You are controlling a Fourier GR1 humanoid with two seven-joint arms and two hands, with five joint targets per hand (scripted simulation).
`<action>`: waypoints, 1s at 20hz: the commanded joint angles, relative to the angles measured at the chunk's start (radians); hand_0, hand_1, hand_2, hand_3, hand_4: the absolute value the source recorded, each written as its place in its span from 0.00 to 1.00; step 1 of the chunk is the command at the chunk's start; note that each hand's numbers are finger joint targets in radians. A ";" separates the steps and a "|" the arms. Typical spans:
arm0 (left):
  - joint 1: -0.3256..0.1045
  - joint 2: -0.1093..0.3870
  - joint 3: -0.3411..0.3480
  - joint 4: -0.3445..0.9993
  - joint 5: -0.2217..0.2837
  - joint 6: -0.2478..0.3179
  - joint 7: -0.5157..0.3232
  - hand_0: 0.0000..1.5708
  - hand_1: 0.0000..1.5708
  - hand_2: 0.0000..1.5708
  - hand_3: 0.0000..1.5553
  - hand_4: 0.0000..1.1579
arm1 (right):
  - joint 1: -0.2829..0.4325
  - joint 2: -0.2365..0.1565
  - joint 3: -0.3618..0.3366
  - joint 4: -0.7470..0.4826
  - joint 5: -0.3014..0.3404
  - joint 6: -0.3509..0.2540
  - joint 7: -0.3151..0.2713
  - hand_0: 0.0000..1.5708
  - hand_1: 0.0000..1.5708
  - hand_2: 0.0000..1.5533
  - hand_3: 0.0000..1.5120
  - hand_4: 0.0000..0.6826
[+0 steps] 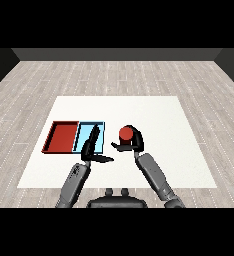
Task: Pick the red can and put it in the red box
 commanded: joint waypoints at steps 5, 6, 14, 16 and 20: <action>-0.074 -0.001 -0.083 0.133 0.063 0.078 0.001 0.00 0.00 0.00 0.00 0.00 | 0.006 0.002 0.099 0.041 -0.071 -0.080 -0.073 0.93 0.93 0.93 0.92 0.93; -0.107 -0.001 -0.068 0.174 0.077 0.067 -0.018 0.00 0.00 0.00 0.00 0.00 | -0.004 0.002 0.023 -0.018 -0.025 -0.024 -0.006 0.93 0.93 0.93 0.92 0.92; -0.111 -0.001 -0.116 0.272 0.126 0.079 -0.103 0.00 0.00 0.00 0.00 0.00 | -0.038 0.002 0.187 0.023 -0.089 -0.168 -0.042 0.92 0.92 0.92 0.92 0.93; -0.176 -0.001 -0.159 0.331 0.156 0.123 -0.092 0.00 0.00 0.00 0.00 0.00 | -0.082 0.002 0.036 0.076 -0.056 -0.015 -0.021 0.92 0.92 0.92 0.91 0.94; -0.149 -0.001 -0.156 0.307 0.164 0.114 -0.094 0.00 0.00 0.00 0.00 0.00 | -0.153 0.002 0.131 0.116 -0.161 -0.131 -0.061 0.91 0.91 0.93 0.91 0.92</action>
